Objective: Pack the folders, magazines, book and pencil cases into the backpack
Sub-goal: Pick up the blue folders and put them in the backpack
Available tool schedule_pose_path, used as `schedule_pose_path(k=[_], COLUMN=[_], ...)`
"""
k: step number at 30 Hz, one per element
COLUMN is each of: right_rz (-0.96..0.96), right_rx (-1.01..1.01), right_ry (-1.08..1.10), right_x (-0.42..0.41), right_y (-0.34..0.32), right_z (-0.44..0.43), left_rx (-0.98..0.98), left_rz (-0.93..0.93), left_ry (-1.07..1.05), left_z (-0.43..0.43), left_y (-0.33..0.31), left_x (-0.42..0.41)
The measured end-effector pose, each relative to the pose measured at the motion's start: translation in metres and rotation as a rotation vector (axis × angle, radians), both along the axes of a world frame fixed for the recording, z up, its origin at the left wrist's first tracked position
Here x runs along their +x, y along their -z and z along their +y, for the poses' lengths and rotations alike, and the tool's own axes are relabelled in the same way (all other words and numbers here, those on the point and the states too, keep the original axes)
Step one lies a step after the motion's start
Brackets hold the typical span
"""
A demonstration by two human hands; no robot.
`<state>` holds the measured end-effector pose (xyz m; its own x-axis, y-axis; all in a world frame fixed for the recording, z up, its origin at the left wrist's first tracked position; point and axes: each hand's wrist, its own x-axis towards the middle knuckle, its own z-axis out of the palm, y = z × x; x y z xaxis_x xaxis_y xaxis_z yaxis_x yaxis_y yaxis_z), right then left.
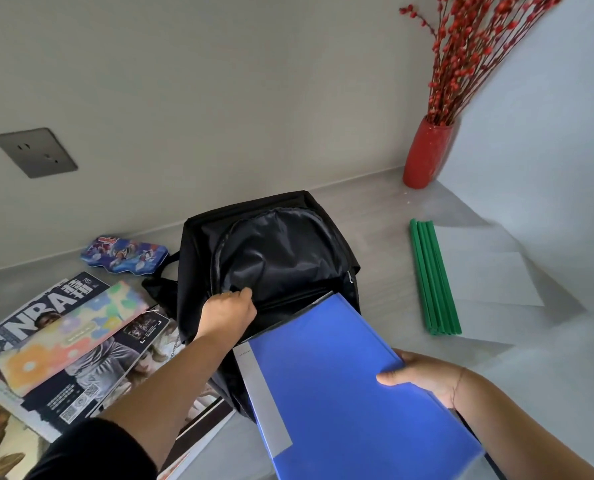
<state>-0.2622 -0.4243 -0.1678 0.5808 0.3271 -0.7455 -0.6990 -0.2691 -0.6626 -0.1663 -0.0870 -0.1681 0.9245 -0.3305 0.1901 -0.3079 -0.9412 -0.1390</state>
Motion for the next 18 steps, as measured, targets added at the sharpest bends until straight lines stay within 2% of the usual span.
schedule_pose_path(k=[3, 7, 13, 18], right_rz=[0.035, 0.053, 0.063, 0.061], right_rx=[-0.01, -0.012, -0.032, -0.042], right_ry=[-0.021, -0.041, -0.047, -0.063], right_x=[0.005, 0.008, 0.012, 0.016], right_y=[-0.001, -0.001, -0.004, -0.004], right_z=[0.004, 0.005, 0.007, 0.008], left_rx=[0.038, 0.329, 0.425, 0.368], left_rz=[0.037, 0.344, 0.299, 0.231], left_ry=[0.022, 0.069, 0.033, 0.041], left_z=[-0.011, -0.011, -0.026, -0.035], left_y=[-0.012, 0.01, 0.018, 0.019], left_x=[0.005, 0.006, 0.015, 0.024])
